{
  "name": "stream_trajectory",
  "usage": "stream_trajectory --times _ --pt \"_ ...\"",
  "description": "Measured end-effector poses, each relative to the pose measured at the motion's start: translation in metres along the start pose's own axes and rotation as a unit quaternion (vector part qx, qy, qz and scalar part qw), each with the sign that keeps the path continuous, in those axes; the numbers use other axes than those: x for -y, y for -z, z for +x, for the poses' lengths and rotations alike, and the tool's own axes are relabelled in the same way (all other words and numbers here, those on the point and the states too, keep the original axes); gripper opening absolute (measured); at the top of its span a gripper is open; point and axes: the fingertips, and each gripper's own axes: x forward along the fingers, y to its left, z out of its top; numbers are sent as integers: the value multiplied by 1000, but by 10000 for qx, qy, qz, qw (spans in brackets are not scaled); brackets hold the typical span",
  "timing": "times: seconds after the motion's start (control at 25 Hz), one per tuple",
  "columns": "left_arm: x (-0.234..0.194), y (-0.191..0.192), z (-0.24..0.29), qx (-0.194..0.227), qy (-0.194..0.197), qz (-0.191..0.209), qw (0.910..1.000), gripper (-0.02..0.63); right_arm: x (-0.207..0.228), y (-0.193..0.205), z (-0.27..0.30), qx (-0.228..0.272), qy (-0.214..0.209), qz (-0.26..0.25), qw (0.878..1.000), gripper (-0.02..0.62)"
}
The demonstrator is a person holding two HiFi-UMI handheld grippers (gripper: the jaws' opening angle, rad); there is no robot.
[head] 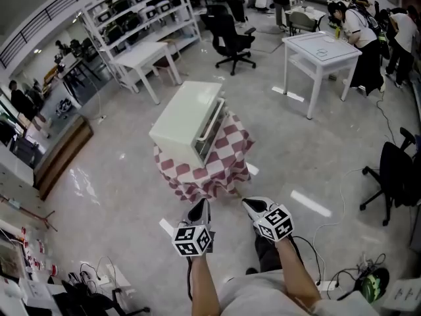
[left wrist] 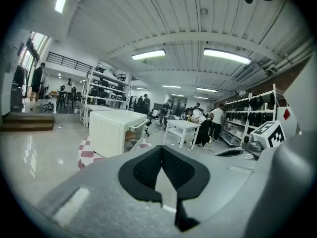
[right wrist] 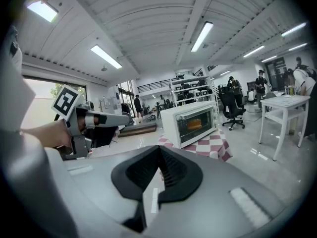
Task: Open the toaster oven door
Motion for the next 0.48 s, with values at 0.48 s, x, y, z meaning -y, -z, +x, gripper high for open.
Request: stream_trajectory --times 0.48 --pt "-26 -42 117 -102 223 125 9996 9 110 -61 68 1 117 -48 9999 3"
